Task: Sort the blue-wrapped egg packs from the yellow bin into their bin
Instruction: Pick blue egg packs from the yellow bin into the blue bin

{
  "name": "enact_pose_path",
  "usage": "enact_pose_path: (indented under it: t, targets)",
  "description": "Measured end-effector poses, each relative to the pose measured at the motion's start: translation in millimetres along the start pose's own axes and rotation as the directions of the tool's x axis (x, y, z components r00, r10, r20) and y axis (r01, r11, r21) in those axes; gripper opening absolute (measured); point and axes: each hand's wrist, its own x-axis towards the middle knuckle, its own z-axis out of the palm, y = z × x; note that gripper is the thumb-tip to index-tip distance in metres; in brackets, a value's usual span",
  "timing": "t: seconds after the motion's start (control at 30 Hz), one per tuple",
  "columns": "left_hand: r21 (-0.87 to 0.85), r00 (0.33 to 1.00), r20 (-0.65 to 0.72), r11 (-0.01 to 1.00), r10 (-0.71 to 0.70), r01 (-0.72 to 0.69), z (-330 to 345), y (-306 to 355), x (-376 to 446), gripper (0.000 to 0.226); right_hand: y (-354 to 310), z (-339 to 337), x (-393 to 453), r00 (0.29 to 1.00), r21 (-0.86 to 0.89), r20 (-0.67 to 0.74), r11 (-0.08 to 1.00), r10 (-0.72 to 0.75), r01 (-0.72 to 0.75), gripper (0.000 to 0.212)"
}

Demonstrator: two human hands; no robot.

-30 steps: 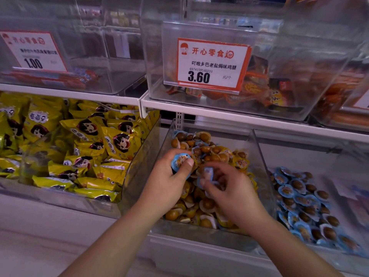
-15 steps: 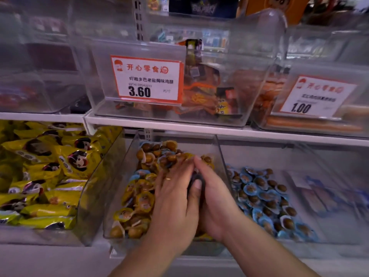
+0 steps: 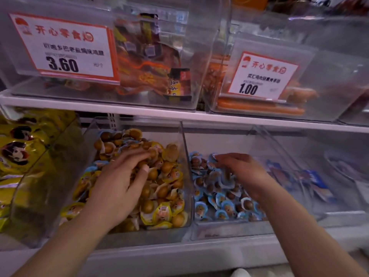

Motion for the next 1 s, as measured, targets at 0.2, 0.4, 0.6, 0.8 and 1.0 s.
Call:
enact_pose_path:
  t: [0.2,0.4,0.6,0.8,1.0]
  targets:
    - [0.296,0.969,0.246,0.953,-0.007,-0.068,10.3,-7.4,-2.6,0.056,8.8,-9.5,11.6,0.984,-0.006,-0.13,0.993,-0.118,0.118,0.018]
    - [0.391,0.972,0.236,0.916,-0.001,-0.094,-6.5,-4.0,-14.0,0.051,-16.6,30.5,-8.1,0.914,-0.052,-0.112,0.921,-0.39,0.387,0.023]
    - [0.335,0.994,0.106,0.942,-0.03,-0.007,-32.8,-28.4,-26.6,0.042,-59.3,108.2,-40.2,0.751,-0.212,0.229,0.722,-0.619,0.659,0.029]
    - [0.279,0.993,0.05,0.956,-0.106,0.088,-26.5,-40.9,-35.7,0.049,-94.0,194.8,21.8,0.756,-0.568,0.554,0.507,-0.347,0.649,0.045]
    - [0.198,0.98,0.089,0.967,-0.178,0.158,-24.5,-44.7,-31.9,0.048,-86.7,231.0,44.2,0.76,-0.632,0.58,0.426,-0.293,0.647,0.054]
